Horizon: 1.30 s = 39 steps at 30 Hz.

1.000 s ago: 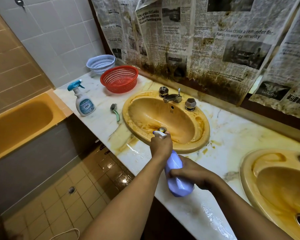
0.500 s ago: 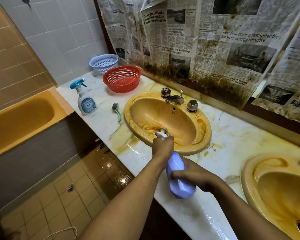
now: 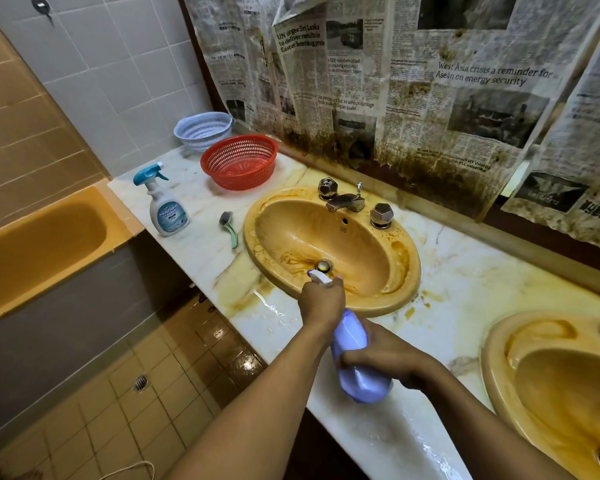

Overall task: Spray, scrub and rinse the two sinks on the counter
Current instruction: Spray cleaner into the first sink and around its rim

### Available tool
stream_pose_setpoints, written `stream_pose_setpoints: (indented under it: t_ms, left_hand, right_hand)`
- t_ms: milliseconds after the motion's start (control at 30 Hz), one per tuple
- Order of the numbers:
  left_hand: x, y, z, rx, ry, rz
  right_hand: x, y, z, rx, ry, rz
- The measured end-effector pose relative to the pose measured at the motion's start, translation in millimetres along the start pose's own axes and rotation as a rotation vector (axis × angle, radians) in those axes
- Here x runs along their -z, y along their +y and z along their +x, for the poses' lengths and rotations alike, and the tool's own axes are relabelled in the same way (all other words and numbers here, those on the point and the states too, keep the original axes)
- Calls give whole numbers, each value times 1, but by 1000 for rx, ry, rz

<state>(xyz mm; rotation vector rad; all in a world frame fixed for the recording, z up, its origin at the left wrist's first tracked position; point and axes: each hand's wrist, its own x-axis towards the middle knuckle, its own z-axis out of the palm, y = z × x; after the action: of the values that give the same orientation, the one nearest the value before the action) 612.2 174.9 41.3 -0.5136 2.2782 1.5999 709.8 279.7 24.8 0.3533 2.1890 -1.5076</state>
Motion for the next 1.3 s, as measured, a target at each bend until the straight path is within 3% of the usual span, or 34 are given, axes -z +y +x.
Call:
stream_pose_setpoints:
  t_ms: [133, 300, 600, 900, 1100, 1300]
  left_hand:
    - [-2, 0, 0, 6, 40, 43]
    - [-6, -8, 0, 9, -8, -106]
    - [-11, -16, -4, -70, 129, -76]
    - [-11, -15, 2, 39, -24, -43]
    - [-14, -10, 3, 23, 35, 92]
    - [-19, -13, 2, -1, -38, -33]
  right_hand:
    - [-2, 2, 1, 4, -3, 12]
    - [2, 7, 3, -2, 18, -13]
    - [2, 8, 0, 34, 28, -87]
    - [4, 8, 3, -5, -14, -30]
    - [2, 10, 2, -27, -7, -42]
    - [3, 12, 0, -27, 33, -21]
